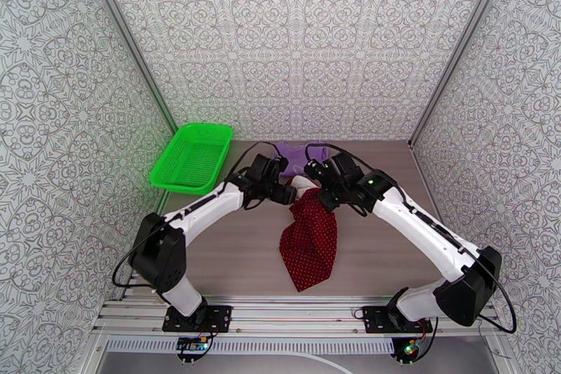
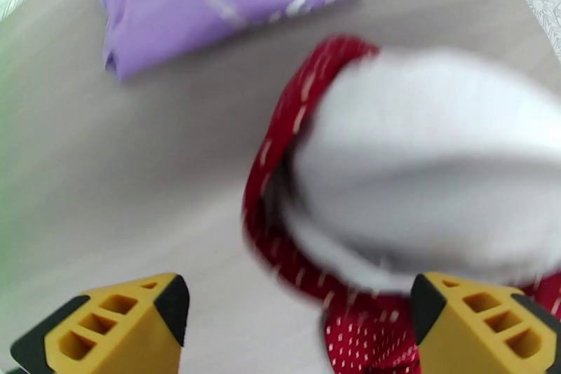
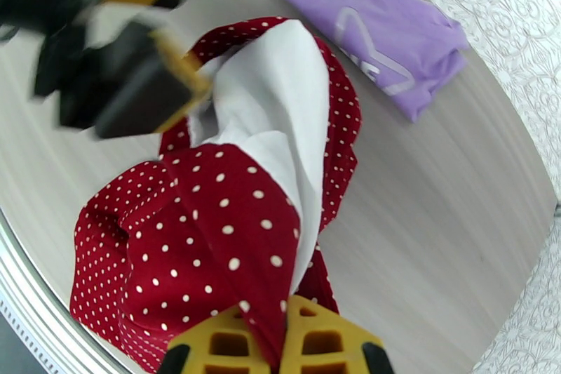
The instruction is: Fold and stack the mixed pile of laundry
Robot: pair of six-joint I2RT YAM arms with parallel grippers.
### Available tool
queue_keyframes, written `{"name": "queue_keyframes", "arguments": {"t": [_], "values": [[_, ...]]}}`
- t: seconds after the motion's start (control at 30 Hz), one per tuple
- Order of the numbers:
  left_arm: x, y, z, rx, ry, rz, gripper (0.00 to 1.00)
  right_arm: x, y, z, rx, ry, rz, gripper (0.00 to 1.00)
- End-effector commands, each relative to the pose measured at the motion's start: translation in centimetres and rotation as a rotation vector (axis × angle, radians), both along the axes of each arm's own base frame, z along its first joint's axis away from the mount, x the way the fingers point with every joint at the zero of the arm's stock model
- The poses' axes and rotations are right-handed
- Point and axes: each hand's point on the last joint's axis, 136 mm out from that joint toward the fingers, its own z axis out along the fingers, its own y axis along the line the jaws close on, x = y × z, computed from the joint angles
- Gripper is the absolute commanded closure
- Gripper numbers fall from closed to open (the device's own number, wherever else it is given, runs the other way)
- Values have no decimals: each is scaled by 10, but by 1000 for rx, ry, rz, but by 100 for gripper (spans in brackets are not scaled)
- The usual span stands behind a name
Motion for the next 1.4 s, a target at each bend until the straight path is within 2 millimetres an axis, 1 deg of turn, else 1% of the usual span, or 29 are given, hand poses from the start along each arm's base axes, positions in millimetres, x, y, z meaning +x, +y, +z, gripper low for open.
{"name": "queue_keyframes", "arguments": {"t": [0.0, 0.07, 0.17, 0.27, 0.43, 0.6, 0.7, 0.83, 0.9, 0.97, 1.03, 1.07, 1.13, 1.2, 1.3, 1.37], "values": [[11, 21, 17, -149, 40, 134, 16, -1, -6, -4, 22, -5, -46, 100], [14, 20, 16, -188, 67, 138, 16, -4, -6, -5, 37, -3, -41, 100], [21, 15, 10, -172, 80, 126, 16, -6, -6, -4, 47, -2, -43, 100], [23, -2, 1, -194, 120, 79, 16, -7, -7, -2, 52, -4, -43, 100], [22, -18, -15, -184, 148, 45, 16, -9, -7, 0, 60, -6, -40, 100], [31, -16, -28, -150, 150, 70, 16, -10, -6, 1, 65, -4, -38, 100], [38, -18, -37, -143, 162, 73, 20, -11, -7, 2, 70, -5, -38, 100], [46, -31, -46, -168, 187, 43, 28, -13, -7, 3, 80, -8, -37, 100], [50, -39, -51, -180, 197, 28, 35, -15, -7, 3, 85, -4, -37, 100], [56, -44, -53, -178, 197, 26, 54, -16, -7, 2, 86, 0, -36, 100], [65, -43, -54, -164, 190, 41, 85, -18, -8, 2, 86, 1, -37, 100], [69, -41, -53, -155, 184, 52, 100, -19, -10, 3, 85, -2, -40, 100], [75, -36, -46, -133, 162, 75, 100, -20, -12, 4, 84, -8, -46, 100], [81, -23, -33, -93, 131, 116, 100, -20, -17, 6, 73, -20, -57, 100], [89, 10, 9, -14, 67, 193, 100, -19, -29, 8, 24, -43, -85, 100], [91, 37, 52, 55, 3, 252, 100, -17, -39, 12, -27, -69, -105, 100]]}}
